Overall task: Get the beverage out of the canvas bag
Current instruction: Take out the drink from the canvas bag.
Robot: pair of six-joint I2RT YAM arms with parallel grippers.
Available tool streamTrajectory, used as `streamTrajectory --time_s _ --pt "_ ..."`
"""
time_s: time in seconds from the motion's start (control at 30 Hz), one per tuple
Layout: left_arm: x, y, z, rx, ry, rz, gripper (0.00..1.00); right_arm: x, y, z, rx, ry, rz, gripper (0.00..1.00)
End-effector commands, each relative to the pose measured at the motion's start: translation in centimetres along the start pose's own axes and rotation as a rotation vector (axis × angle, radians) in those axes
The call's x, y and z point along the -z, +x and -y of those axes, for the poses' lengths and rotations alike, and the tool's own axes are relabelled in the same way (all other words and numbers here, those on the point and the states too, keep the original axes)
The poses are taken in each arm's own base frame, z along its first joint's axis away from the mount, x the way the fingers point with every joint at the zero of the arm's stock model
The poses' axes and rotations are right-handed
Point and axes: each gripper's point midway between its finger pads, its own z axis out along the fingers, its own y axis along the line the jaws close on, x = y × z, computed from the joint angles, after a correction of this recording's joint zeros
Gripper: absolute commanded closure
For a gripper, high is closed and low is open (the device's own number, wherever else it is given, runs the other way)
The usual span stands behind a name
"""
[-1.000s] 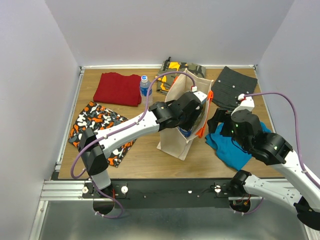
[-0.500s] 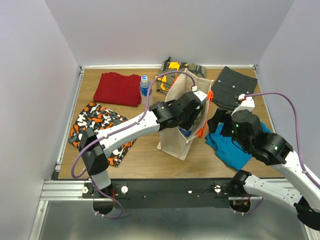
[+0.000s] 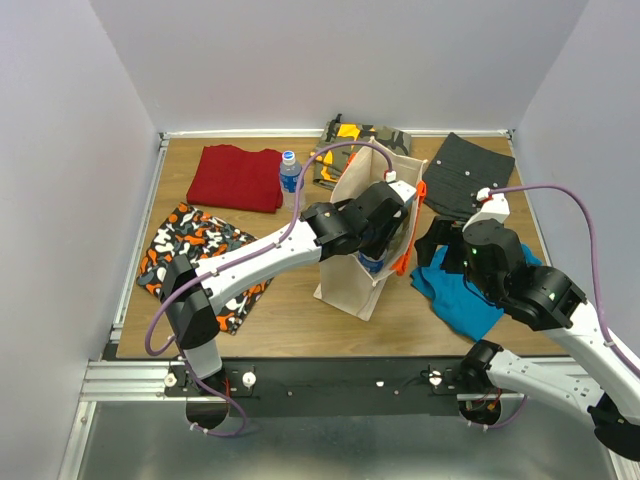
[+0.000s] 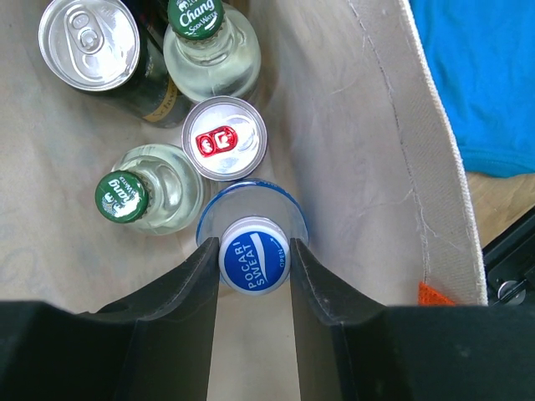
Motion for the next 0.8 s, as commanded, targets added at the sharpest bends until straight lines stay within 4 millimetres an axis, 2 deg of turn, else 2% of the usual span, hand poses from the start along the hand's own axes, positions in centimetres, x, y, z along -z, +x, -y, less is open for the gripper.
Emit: streamTrajectory --time_s 0.0,0.77 --pt "0.2 0.6 0.6 -0.003 0.028 -0.024 1.00 0.2 -0.2 -0.1 -0.013 -0.005 0.006 0.00" --pt "4.3 -2.4 1.6 0.009 0.096 0.050 1.00 0.2 -0.3 -1.0 -0.012 -0.035 -0.007 0.00"
